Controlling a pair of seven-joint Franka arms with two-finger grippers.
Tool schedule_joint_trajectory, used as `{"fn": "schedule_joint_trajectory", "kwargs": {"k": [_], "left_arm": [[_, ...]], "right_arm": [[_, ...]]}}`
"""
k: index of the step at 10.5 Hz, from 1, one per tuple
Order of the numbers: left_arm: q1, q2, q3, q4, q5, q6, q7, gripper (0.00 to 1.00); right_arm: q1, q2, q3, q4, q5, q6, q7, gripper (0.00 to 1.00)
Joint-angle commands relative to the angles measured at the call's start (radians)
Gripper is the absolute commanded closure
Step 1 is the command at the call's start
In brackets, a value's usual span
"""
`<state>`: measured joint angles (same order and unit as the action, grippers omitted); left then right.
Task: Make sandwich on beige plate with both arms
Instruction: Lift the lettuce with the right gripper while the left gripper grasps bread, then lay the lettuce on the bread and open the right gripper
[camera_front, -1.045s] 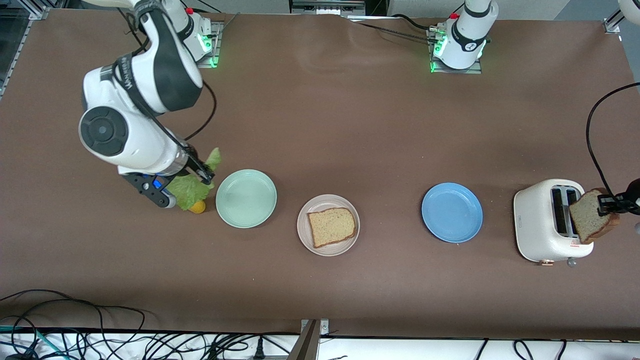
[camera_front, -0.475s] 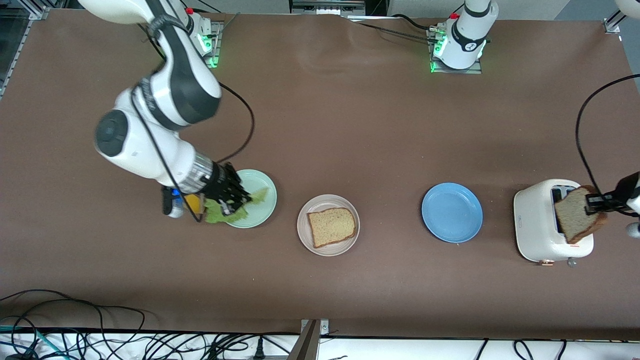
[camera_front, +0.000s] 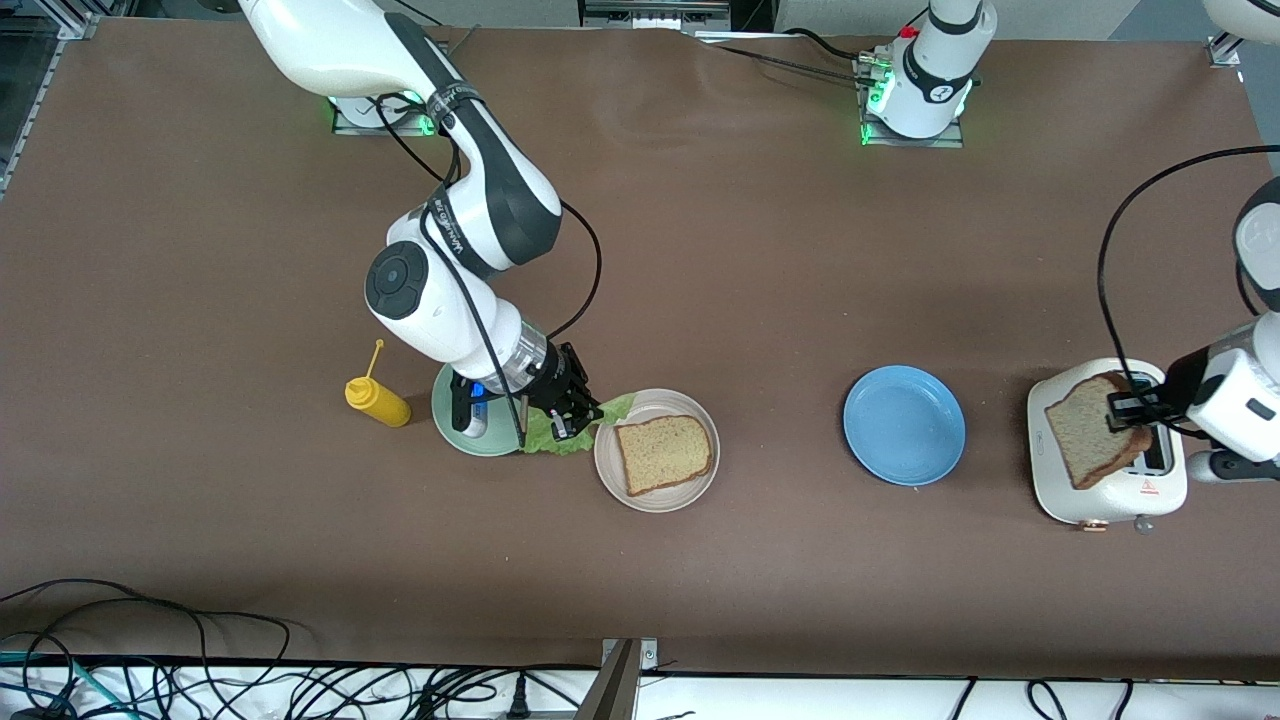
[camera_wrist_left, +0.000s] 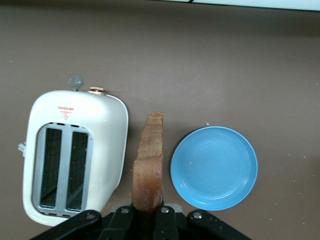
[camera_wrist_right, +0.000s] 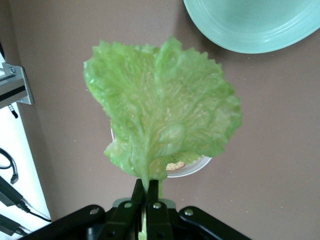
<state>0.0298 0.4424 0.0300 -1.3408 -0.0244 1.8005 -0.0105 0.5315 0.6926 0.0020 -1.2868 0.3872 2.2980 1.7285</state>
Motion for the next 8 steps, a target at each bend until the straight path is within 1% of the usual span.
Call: {"fn": "schedule_joint_trajectory", "kwargs": {"k": [1, 2, 4, 5, 6, 7, 8], "left_arm": [[0.005, -0.011, -0.034, -0.011, 0.014, -0.013, -0.041, 1.00], [0.007, -0.011, -0.047, -0.012, 0.014, -0.013, -0.052, 1.00], [0.002, -0.013, -0.055, -0.023, 0.012, -0.013, -0.052, 1.00], [-0.007, -0.013, -0.055, -0.041, 0.012, -0.012, -0.052, 1.00], [-0.010, -0.013, -0.055, -0.056, 0.012, -0.010, -0.054, 1.00], [-0.010, -0.008, -0.065, -0.066, 0.012, -0.009, -0.054, 1.00], [-0.008, -0.001, -0.074, -0.069, 0.012, -0.009, -0.054, 1.00]], "right_arm": [[0.030, 0.073, 0.029, 0.044, 0.015, 0.130, 0.055, 0.98], [0.048, 0.096, 0.030, 0.044, 0.015, 0.183, 0.093, 0.98], [0.065, 0.136, 0.035, 0.044, 0.010, 0.222, 0.074, 0.97], [0.088, 0.177, 0.033, 0.046, 0.006, 0.265, 0.069, 0.97], [0.111, 0.215, 0.033, 0.044, 0.004, 0.372, 0.072, 0.97], [0.120, 0.223, 0.032, 0.038, -0.010, 0.391, 0.066, 0.97], [0.123, 0.238, 0.032, 0.038, -0.019, 0.399, 0.065, 0.93]]}}
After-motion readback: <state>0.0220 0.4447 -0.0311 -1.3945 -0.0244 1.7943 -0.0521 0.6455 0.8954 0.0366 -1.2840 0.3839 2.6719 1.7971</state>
